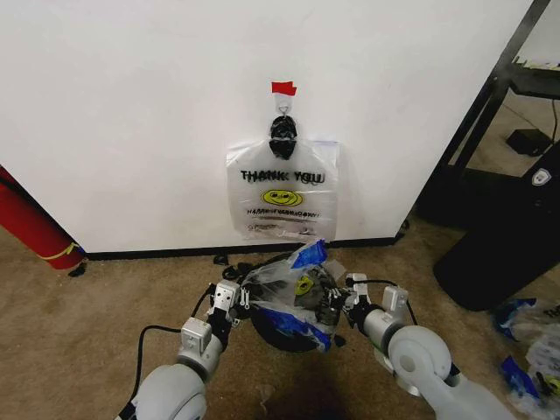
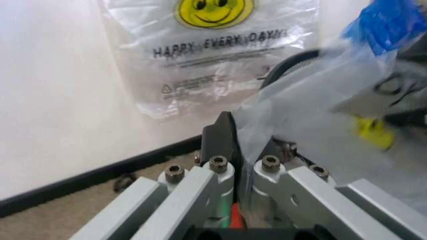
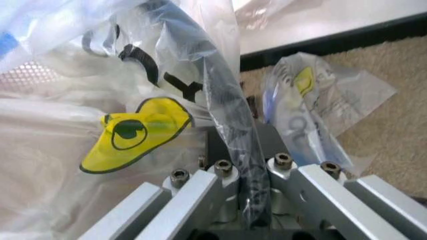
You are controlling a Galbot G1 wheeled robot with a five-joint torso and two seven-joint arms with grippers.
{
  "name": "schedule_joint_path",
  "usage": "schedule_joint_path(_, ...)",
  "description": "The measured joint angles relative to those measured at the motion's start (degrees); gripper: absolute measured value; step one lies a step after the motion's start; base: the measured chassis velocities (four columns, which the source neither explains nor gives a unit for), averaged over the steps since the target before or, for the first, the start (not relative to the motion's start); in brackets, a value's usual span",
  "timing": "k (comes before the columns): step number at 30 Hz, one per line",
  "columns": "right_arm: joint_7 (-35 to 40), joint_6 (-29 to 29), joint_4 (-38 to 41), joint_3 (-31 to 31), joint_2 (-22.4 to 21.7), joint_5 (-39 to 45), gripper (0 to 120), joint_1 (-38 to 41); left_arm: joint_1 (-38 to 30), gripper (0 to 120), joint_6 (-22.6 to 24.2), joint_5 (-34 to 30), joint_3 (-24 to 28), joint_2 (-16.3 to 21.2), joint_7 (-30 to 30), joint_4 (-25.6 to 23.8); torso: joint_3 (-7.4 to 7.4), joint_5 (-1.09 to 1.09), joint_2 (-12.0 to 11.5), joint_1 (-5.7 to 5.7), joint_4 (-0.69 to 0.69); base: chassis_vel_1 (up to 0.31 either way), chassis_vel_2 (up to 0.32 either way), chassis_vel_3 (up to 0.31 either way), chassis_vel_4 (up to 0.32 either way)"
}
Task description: Pick up the garbage bag from the wall and place it over the trash bin.
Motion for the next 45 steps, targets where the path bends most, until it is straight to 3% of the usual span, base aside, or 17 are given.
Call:
schedule_joint_path(18, -0.46, -1.56, 5.06, 3.29, -2.4, 1.82, 0, -2.3, 2.58, 1, -1.57, 1.79, -2.34, 2.06, 1.95, 1.63, 0.0, -0.01, 0.0, 0.0, 0.0, 0.0, 0.0, 0.0, 0.0)
schedule_joint_path(26, -1.85, 0.73, 0.76, 3.07, -1.25, -0.53, 0, -0.24, 8.34, 29, -9.42, 3.15, -5.89, 2.69, 11.46, -1.55, 0.0, 0.0, 0.0, 0.0, 0.0, 0.0, 0.0, 0.0, 0.0)
schedule_joint_path(32, -4.85, 3.2, -2.64, 2.94, -1.08, -3.84, 0, 0.56, 10.72, 50, -15.67, 4.45, -10.29, 3.55, 15.12, -1.0, 0.0, 0.0, 0.0, 0.0, 0.0, 0.0, 0.0, 0.0, 0.0)
schedule_joint_path(37, -6.12, 4.02, -3.73, 2.85, -1.16, -5.3, 0, 0.71, 11.92, 73, -21.63, 3.86, -14.65, 5.02, 19.1, 1.42, 0.0, 0.0, 0.0, 0.0, 0.0, 0.0, 0.0, 0.0, 0.0)
schedule_joint_path(41, -6.66, 4.46, -3.73, 2.06, -1.67, -7.09, 0, 0.28, 11.3, 84, -25.09, 2.06, -15.38, 5.59, 22.49, 1.42, 0.0, -0.01, 0.0, 0.0, 0.01, 0.0, 0.0, 0.0, 0.0)
schedule_joint_path(45, -9.07, 6.25, -3.78, -0.29, -2.54, -12.82, 0, -0.3, 5.23, 98, -27.25, -0.17, -12.32, 6.28, 26.83, 1.94, 0.0, 0.0, 0.0, 0.0, -0.02, 0.0, 0.0, 0.0, 0.0)
